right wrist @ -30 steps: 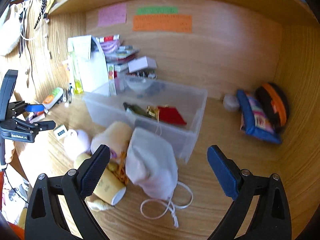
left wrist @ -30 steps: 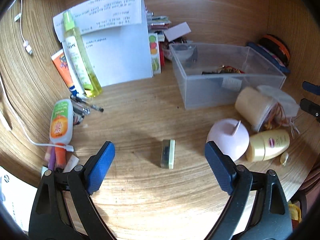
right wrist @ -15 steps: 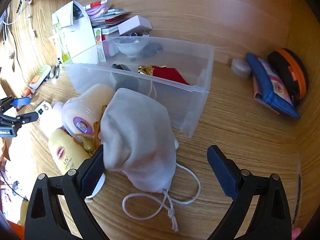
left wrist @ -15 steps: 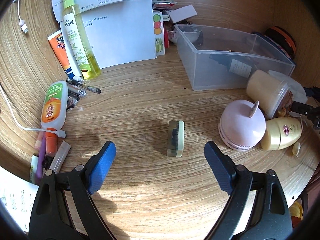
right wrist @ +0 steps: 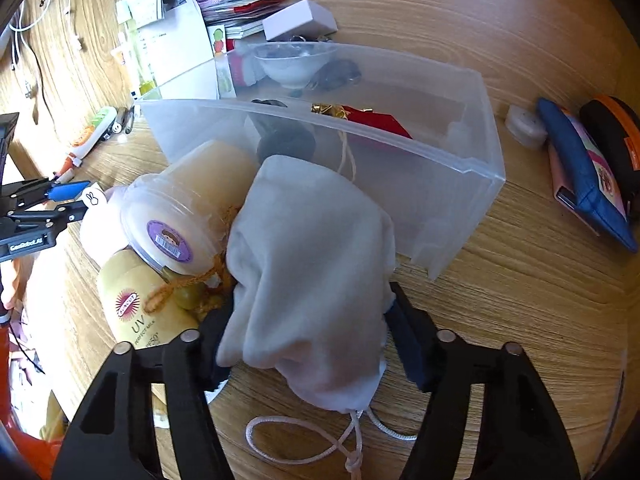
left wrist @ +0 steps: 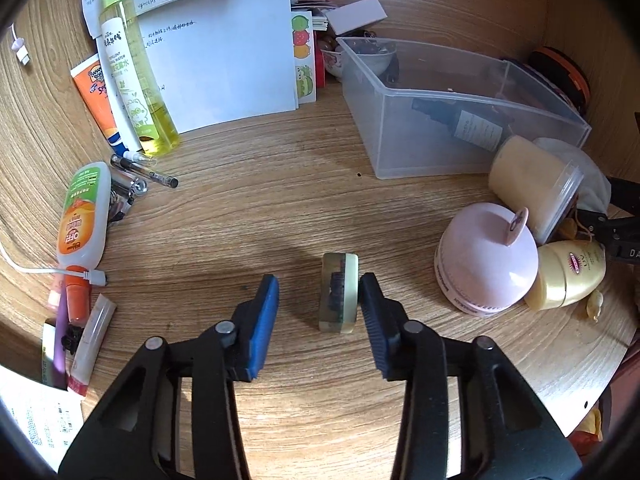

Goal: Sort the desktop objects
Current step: 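Grasp the small green-and-white block with left tool while right tool grasps white cloth bag, then carry the block and the white cloth bag over the bin with both tools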

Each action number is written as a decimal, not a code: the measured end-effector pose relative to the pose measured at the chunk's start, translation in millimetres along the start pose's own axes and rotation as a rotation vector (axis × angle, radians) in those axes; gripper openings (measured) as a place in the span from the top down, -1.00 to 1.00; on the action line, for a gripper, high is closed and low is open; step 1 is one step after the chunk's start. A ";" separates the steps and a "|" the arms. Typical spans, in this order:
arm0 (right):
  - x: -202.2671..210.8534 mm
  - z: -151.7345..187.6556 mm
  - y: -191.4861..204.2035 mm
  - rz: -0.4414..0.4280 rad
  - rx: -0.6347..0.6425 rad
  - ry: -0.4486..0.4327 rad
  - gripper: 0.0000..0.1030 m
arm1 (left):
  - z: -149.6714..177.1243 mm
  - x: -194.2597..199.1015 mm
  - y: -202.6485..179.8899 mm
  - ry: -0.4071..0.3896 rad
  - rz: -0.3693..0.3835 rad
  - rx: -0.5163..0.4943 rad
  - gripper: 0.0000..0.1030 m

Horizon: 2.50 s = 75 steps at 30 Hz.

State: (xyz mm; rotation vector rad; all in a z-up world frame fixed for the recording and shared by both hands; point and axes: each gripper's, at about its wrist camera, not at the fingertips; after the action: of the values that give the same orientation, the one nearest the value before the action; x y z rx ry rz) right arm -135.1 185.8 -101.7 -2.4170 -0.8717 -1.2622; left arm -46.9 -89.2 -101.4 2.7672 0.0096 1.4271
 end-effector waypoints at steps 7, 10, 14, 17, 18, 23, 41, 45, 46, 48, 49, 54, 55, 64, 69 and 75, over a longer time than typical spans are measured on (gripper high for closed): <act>4.7 0.4 -1.2 -0.002 -0.014 -0.023 0.13 | -3.4 2.1 -2.1 -0.006 0.015 -0.005 0.60; 7.5 1.3 -3.5 -0.009 -0.029 -0.035 0.19 | -4.1 2.9 0.4 -0.004 0.015 0.007 0.70; 17.3 3.2 -6.9 -0.015 -0.051 -0.058 0.21 | -1.6 4.3 0.1 -0.002 0.018 0.009 0.70; 30.9 4.8 -12.9 -0.042 -0.082 -0.081 0.21 | -0.9 5.4 0.8 0.001 0.050 0.025 0.70; 34.9 5.2 -14.2 -0.042 -0.086 -0.087 0.21 | -0.7 5.6 0.9 0.002 0.052 0.031 0.70; 57.0 9.1 -17.4 -0.011 -0.093 -0.128 0.21 | -0.7 11.5 -2.0 -0.015 0.052 0.041 0.70; 94.6 7.0 -24.2 -0.004 -0.057 -0.196 0.21 | -18.9 47.7 -14.8 -0.120 0.071 0.033 0.70; 82.0 0.2 -23.1 -0.030 -0.051 -0.175 0.21 | -31.1 54.1 -20.1 -0.145 0.081 0.025 0.70; 78.7 -3.2 -23.3 -0.029 -0.048 -0.172 0.21 | -36.0 55.7 -21.4 -0.153 0.083 0.022 0.70; 73.7 -10.9 -23.9 -0.029 -0.042 -0.169 0.21 | -45.2 58.2 -23.2 -0.167 0.085 0.013 0.70; 70.7 -15.6 -25.1 -0.031 -0.035 -0.165 0.21 | -49.5 59.2 -23.9 -0.172 0.090 0.011 0.70; 57.9 -36.2 -23.6 -0.019 0.011 -0.135 0.21 | -74.4 59.2 -28.4 -0.189 0.112 -0.005 0.70; 57.6 -40.4 -21.7 -0.020 0.025 -0.132 0.21 | -81.0 57.4 -29.8 -0.189 0.123 -0.009 0.70; 48.4 -62.0 -19.3 -0.027 0.077 -0.106 0.21 | -127.5 32.2 -49.9 -0.166 0.175 -0.054 0.70; 35.5 -74.0 -24.1 -0.054 0.085 -0.078 0.19 | -142.5 11.8 -60.6 -0.135 0.179 -0.081 0.70; 23.5 -88.0 -26.9 -0.076 0.096 -0.048 0.17 | -149.2 -16.0 -68.7 -0.081 0.183 -0.101 0.70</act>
State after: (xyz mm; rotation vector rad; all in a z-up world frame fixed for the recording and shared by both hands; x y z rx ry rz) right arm -198.5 172.2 -32.4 -2.3686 -1.0231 -1.1648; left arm -177.2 -17.5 -29.9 2.8008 -0.3159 1.3091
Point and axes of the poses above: each gripper's, at about its wrist camera, not at the fingertips, and x roughly against the way its jaws point, y to its left, z to its underside, and after that the axes turned 2 degrees about y, right-handed
